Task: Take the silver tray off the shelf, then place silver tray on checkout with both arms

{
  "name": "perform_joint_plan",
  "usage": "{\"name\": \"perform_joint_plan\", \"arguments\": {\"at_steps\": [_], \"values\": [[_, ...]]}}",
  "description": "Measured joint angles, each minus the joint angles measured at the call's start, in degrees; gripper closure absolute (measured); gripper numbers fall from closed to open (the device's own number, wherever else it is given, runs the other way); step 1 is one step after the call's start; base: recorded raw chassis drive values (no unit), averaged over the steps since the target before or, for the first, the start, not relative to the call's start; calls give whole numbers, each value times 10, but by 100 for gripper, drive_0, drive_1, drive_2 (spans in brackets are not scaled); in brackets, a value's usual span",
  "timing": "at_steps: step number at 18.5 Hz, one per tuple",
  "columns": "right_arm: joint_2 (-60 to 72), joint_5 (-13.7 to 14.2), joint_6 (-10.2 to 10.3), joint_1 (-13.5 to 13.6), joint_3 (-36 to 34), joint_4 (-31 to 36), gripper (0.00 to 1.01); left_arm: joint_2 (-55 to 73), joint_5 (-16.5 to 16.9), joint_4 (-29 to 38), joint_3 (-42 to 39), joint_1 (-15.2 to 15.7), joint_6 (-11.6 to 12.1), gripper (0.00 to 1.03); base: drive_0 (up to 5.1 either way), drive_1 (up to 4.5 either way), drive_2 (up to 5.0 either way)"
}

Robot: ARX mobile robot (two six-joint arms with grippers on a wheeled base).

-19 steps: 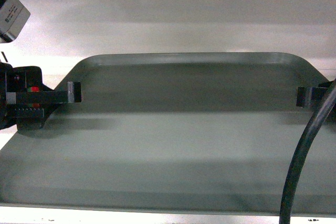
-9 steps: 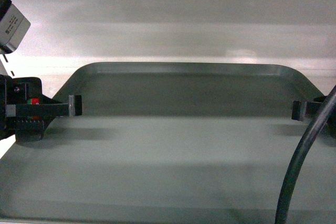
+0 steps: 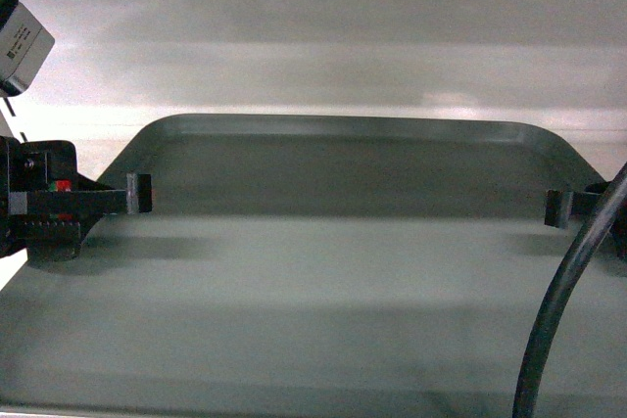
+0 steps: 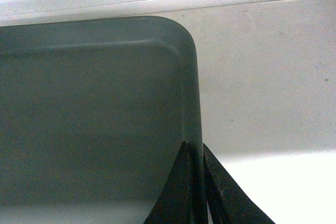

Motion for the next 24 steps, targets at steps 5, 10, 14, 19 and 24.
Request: {"name": "perform_joint_plan", "arguments": {"at_steps": [5, 10, 14, 19, 24], "values": [[0, 0, 0, 0, 0, 0, 98, 0, 0, 0, 0, 0, 0, 100, 0, 0, 0], [0, 0, 0, 0, 0, 0, 98, 0, 0, 0, 0, 0, 0, 100, 0, 0, 0], [0, 0, 0, 0, 0, 1, 98, 0, 0, 0, 0, 0, 0, 100, 0, 0, 0], [0, 0, 0, 0, 0, 1, 98, 0, -2, 1, 0, -2, 0, 100, 13, -237, 263], [0, 0, 0, 1, -1, 1, 98, 0, -3, -1, 0, -2, 0, 100, 21, -395, 438]]}}
